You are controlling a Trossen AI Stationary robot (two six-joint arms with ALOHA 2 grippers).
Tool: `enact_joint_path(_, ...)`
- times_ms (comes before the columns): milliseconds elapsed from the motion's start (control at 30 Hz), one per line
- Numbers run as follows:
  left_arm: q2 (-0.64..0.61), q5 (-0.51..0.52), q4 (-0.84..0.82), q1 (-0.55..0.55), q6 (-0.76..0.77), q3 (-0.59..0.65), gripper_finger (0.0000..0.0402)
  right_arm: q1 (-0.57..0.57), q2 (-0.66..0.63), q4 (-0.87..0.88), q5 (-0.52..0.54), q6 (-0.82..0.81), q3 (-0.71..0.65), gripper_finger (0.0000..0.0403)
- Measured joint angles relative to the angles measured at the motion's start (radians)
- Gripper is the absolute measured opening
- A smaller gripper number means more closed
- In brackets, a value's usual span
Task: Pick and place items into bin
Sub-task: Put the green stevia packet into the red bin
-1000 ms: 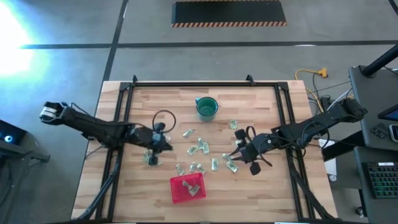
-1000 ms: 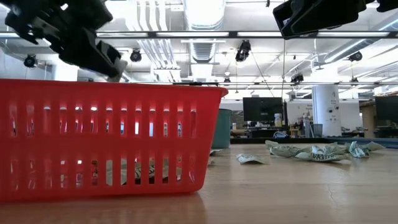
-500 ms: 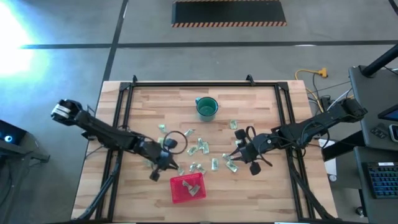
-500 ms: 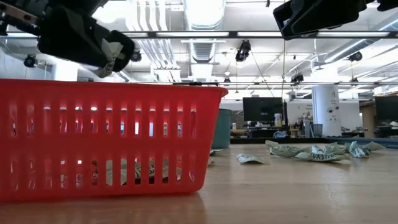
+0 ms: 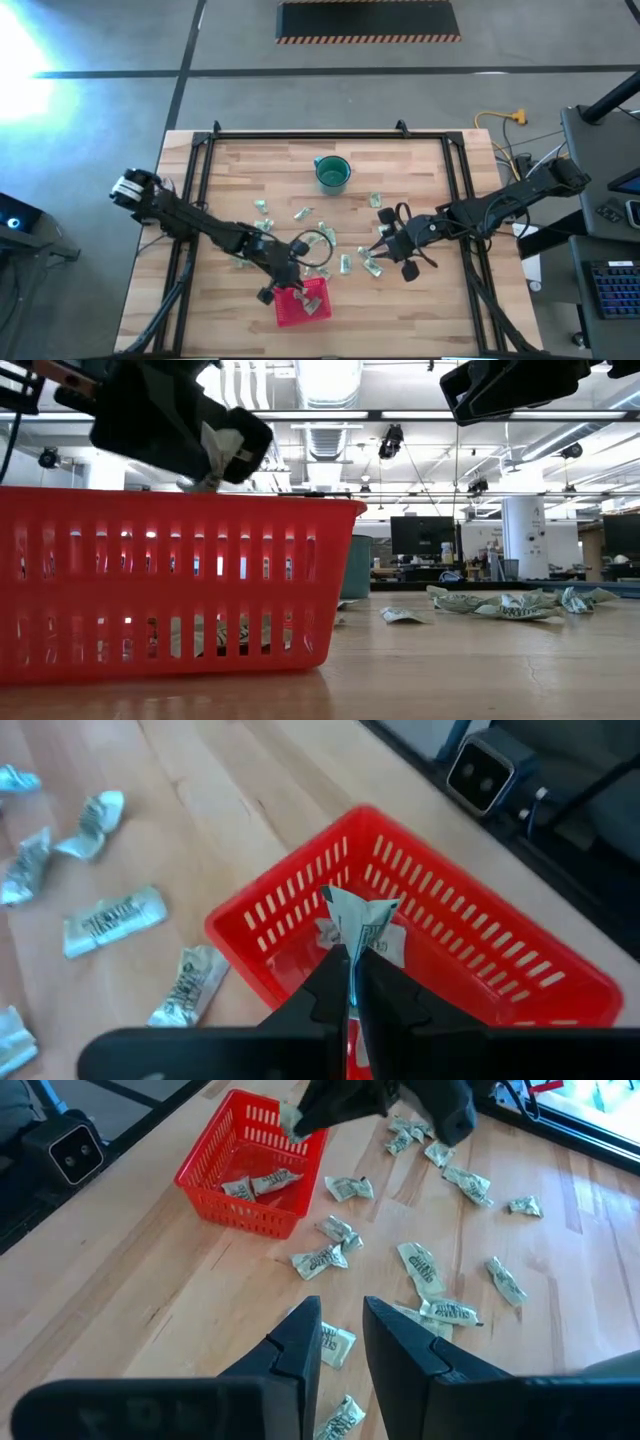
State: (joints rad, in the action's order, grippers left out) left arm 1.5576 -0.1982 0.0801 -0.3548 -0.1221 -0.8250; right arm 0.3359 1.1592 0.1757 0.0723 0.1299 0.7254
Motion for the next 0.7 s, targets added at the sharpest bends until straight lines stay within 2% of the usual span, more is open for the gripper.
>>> enact_joint_path(133,0.033,0.0,-0.055,0.001,-0.016,-0.039,0.0001,0.0,0.0,0.0,0.0,0.0,0.0,0.0068)
enact_joint_path(433,0.033,0.0,-0.038,-0.001,-0.017,-0.042,0.0004,0.0,0.0,0.0,0.0,0.0,-0.004,0.0068)
enact_joint_path(533,0.034,0.001,-0.035,-0.001,-0.016,-0.041,0.0024,0.0,0.0,-0.002,0.0,0.0,-0.008,0.0068)
enact_joint_path(700,0.034,0.005,-0.034,-0.001,-0.016,-0.041,0.0082,0.0,0.0,0.0,0.0,0.0,-0.025,0.0068)
